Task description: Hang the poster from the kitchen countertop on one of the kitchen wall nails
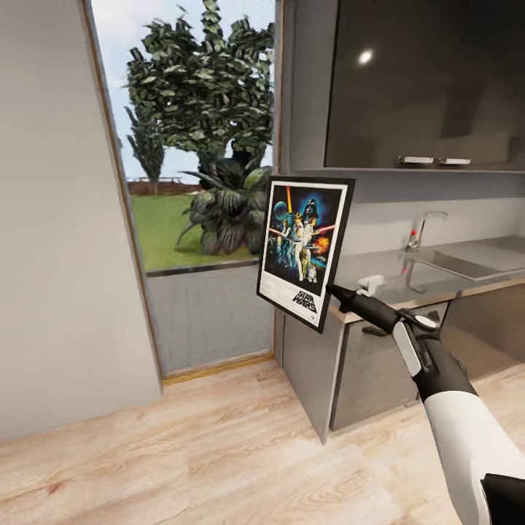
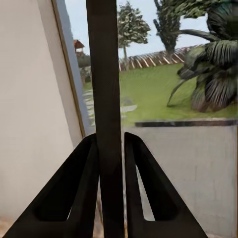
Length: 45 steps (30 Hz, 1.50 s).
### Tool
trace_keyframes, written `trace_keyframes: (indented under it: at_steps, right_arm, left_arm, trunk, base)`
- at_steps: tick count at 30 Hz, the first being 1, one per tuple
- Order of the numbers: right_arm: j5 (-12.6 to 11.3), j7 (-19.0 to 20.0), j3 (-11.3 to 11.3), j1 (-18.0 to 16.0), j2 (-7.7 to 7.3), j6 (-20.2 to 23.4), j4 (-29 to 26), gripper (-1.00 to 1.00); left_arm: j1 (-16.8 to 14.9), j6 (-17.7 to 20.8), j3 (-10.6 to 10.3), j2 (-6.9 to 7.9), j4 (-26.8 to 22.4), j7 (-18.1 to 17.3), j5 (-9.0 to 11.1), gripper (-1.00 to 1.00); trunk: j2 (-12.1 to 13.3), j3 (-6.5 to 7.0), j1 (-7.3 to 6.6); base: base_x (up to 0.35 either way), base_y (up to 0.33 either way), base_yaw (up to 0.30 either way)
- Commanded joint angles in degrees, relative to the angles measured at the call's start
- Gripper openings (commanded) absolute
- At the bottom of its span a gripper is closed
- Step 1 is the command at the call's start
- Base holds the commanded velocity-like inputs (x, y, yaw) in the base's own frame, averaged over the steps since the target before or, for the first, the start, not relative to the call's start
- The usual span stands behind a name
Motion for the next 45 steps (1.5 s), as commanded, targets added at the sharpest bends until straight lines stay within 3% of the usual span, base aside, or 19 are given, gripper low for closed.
trace_keyframes:
  at_steps: [1,7,12,14,15,16,20,24,25,30,40,45]
  right_arm:
    - [-0.6,0.3,-0.1,0.0,0.0,0.7,0.0,-1.0]
    - [-0.8,0.9,0.0,0.0,0.29,0.8,-0.1,-1.0]
    - [-0.8,6.3,0.1,1.8,0.35,0.6,-0.3,-1.0]
    - [-0.7,8.1,0.0,4.8,0.26,0.3,-1.1,-1.0]
    - [-0.5,8.9,0.1,9.9,0.31,0.0,-4.4,-1.0]
    - [-0.5,9.0,0.1,11.3,0.34,0.0,-5.7,-1.0]
    - [-0.4,9.0,0.1,13.7,0.35,0.4,-10.0,-1.0]
    - [-0.4,9.0,0.1,14.1,0.35,0.4,-10.8,-1.0]
    - [-0.4,9.0,0.1,14.2,0.35,0.4,-11.0,-1.0]
    - [-0.4,9.0,0.0,14.3,0.33,0.5,-11.5,-1.0]
    - [-0.4,9.2,0.1,14.5,0.34,0.7,-11.2,-1.0]
    - [-0.4,9.2,0.1,14.5,0.3,0.7,-11.2,-1.0]
  left_arm:
    - [0.0,-0.1,0.1,-0.04,0.0,0.0,-0.1,1.0]
    - [0.0,-0.1,0.2,-0.04,-0.1,0.0,0.0,1.0]
    - [0.0,-0.2,0.4,0.01,-0.3,-0.1,0.1,1.0]
    - [0.0,-1.2,0.5,0.44,-0.2,-0.2,0.3,1.0]
    - [0.0,-4.4,0.7,1.3,-0.3,-0.7,0.4,1.0]
    - [0.0,-4.9,0.8,1.45,-0.3,-0.8,0.5,1.0]
    - [0.0,-5.7,1.5,2.49,-0.4,-2.8,0.5,1.0]
    - [0.0,-5.7,3.5,4.3,-0.4,-7.3,0.6,1.0]
    - [0.0,-5.7,5.0,4.83,-0.3,-9.3,0.6,1.0]
    - [0.0,-5.7,8.8,5.63,-0.1,-14.2,0.5,1.0]
    - [0.0,-5.9,8.8,5.63,0.0,-15.2,0.1,1.0]
    - [0.0,-5.9,8.7,5.64,0.0,-15.2,0.1,1.0]
  trunk:
    - [0.0,-0.03,-0.02]
    - [0.0,0.01,-0.02]
    - [0.0,0.02,-0.02]
    - [0.0,0.02,-0.02]
    - [0.0,0.02,-0.02]
    - [0.0,0.02,-0.02]
    - [0.0,0.02,-0.02]
    - [0.0,0.02,-0.02]
    - [0.0,0.02,-0.02]
    - [0.0,0.02,-0.02]
    - [0.0,0.01,-0.02]
    - [2.0,0.73,-1.12]
  base:
    - [-0.208,0.176,0.137]
    - [-0.227,0.19,0.05]
    - [-0.205,0.17,0.005]
    - [-0.074,0.062,0.001]
    - [-0.015,0.013,0.0]
    - [-0.01,0.008,0.0]
    - [-0.004,0.003,0.118]
    - [-0.001,0.001,0.239]
    - [0.0,0.0,0.265]
    - [0.0,0.0,0.181]
    - [0.0,0.0,0.013]
    - [0.0,0.0,0.0]
